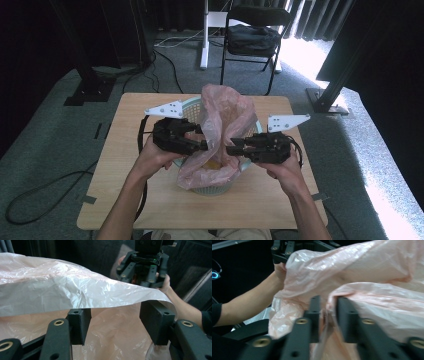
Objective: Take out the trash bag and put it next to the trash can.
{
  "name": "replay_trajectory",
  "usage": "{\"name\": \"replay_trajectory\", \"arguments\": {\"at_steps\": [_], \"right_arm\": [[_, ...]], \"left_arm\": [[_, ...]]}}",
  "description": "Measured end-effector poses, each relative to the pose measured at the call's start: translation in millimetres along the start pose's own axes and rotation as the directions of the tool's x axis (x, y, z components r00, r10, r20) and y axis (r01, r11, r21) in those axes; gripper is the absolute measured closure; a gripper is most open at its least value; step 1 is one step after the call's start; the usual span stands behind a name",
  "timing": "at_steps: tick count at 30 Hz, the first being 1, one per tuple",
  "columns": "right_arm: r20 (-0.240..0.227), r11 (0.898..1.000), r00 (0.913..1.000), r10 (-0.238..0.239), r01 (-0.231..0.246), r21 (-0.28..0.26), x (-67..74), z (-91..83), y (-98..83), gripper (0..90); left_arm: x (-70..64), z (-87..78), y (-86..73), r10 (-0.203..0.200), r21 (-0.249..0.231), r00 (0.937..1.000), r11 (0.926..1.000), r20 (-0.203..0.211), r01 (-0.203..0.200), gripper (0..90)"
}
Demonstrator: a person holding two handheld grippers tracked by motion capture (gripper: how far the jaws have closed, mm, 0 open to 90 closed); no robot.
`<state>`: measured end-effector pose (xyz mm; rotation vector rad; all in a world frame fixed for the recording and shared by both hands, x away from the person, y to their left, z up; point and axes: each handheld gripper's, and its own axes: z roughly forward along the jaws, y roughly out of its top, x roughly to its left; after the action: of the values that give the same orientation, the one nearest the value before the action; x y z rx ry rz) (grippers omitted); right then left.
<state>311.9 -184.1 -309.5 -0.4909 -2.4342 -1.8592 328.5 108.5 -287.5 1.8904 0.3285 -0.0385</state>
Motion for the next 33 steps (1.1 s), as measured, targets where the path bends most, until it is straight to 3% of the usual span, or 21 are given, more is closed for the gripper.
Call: {"name": "replay_trajectory", "arguments": {"at_steps": [1, 4, 5, 10, 18, 21, 25, 26, 28, 29, 30, 31, 32, 33], "right_arm": [[-0.011, 1.000, 0.9999, 0.010, -0.010, -0.001, 0.6, 1.2, 0.3, 56.9], [-0.013, 1.000, 0.9999, 0.011, -0.011, -0.001, 1.1, 1.7, 0.5, 53.2], [-0.043, 0.999, 0.9984, 0.036, -0.035, 0.023, 0.8, 4.9, 1.3, 46.3], [-0.057, 0.998, 0.9968, 0.056, -0.054, 0.035, 2.1, 9.6, 2.4, 35.3], [-0.030, 0.995, 0.9964, 0.080, -0.078, 0.059, 4.1, 22.7, 2.3, 30.7], [-0.021, 0.994, 0.9954, 0.093, -0.092, 0.062, 4.2, 27.2, 3.0, 30.2], [-0.022, 0.992, 0.9928, 0.118, -0.117, 0.048, 2.1, 29.2, 4.0, 32.2], [-0.025, 0.991, 0.9919, 0.124, -0.123, 0.051, 1.6, 31.0, 4.3, 39.1], [-0.024, 0.991, 0.9926, 0.119, -0.117, 0.057, 1.2, 31.9, 4.2, 39.1], [-0.024, 0.991, 0.9926, 0.119, -0.117, 0.057, 1.2, 31.9, 4.2, 42.4], [-0.023, 0.990, 0.9920, 0.124, -0.123, 0.064, 0.5, 32.6, 3.8, 56.7], [-0.023, 0.990, 0.9919, 0.125, -0.123, 0.064, 0.4, 32.1, 4.0, 62.8], [-0.023, 0.990, 0.9919, 0.125, -0.123, 0.064, 0.4, 32.1, 4.0, 62.8], [-0.021, 0.990, 0.9912, 0.131, -0.129, 0.062, -0.5, 31.6, 3.9, 68.9]], "left_arm": [[-0.9, 2.9, 1.1, 0.000, 0.006, 1.0000, 1.0000, 0.000, 0.000, 42.5], [-1.1, 4.2, 1.6, 0.001, 0.011, 1.0000, 0.9999, -0.001, -0.001, 42.1], [-1.6, 6.4, 2.5, 0.002, 0.012, 1.0000, 0.9999, -0.004, -0.002, 42.0], [-1.3, 10.8, 3.7, -0.010, 0.010, 0.9996, 0.9999, -0.026, 0.011, 41.5], [1.1, 12.8, 8.6, -0.077, -0.026, 0.9924, 0.9968, -0.096, 0.075, 43.5], [1.9, 14.9, 10.6, -0.082, -0.028, 0.9918, 0.9964, -0.098, 0.080, 43.7], [1.5, 17.9, 11.7, -0.078, -0.016, 0.9920, 0.9969, -0.099, 0.077, 43.7], [2.0, 19.1, 12.0, -0.077, -0.013, 0.9924, 0.9970, -0.096, 0.076, 43.7], [2.0, 19.1, 12.0, -0.077, -0.013, 0.9924, 0.9970, -0.096, 0.076, 43.7], [3.4, 19.8, 12.5, -0.082, -0.013, 0.9921, 0.9967, -0.095, 0.081, 43.7], [4.4, 19.7, 12.9, -0.088, -0.017, 0.9917, 0.9961, -0.094, 0.087, 43.6], [4.6, 19.7, 13.0, -0.092, -0.020, 0.9917, 0.9957, -0.090, 0.090, 43.5], [4.6, 19.7, 13.0, -0.092, -0.020, 0.9917, 0.9957, -0.090, 0.090, 43.5], [4.6, 19.9, 13.2, -0.091, -0.018, 0.9918, 0.9958, -0.090, 0.089, 43.5]]}}
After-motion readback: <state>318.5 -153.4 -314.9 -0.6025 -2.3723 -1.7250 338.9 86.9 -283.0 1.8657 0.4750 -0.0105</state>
